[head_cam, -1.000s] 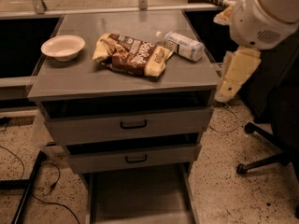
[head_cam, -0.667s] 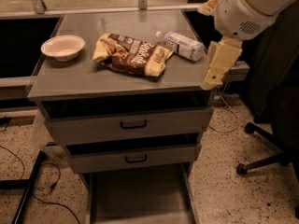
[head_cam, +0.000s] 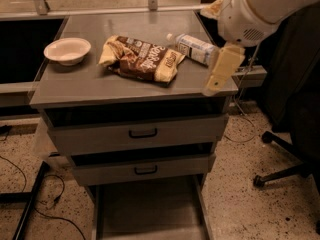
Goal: Place brown chip bag into bottom drawer
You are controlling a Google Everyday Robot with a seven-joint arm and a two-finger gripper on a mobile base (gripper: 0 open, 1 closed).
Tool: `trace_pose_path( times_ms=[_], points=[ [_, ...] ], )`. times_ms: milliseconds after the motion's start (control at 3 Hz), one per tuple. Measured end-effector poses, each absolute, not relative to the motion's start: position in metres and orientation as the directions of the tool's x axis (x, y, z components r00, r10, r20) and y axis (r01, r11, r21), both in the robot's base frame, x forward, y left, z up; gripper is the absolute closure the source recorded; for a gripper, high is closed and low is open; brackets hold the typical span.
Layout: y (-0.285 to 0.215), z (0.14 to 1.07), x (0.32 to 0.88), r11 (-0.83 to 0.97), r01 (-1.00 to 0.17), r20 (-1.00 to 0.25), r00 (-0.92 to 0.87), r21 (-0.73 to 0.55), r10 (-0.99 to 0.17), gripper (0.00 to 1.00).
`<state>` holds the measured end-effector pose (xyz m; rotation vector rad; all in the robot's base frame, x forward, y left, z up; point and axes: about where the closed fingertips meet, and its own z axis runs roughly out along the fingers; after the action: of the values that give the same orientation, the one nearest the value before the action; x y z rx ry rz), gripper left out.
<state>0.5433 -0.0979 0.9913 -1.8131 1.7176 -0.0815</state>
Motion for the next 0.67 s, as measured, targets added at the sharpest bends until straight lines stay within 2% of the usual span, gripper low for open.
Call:
trace_pose_path(
  times_ms=[667],
  points=[
    [-0.056, 0.960, 0.597, 0.040, -0.867, -0.501, 0.248, -0.497, -0.829, 0.00]
  ],
)
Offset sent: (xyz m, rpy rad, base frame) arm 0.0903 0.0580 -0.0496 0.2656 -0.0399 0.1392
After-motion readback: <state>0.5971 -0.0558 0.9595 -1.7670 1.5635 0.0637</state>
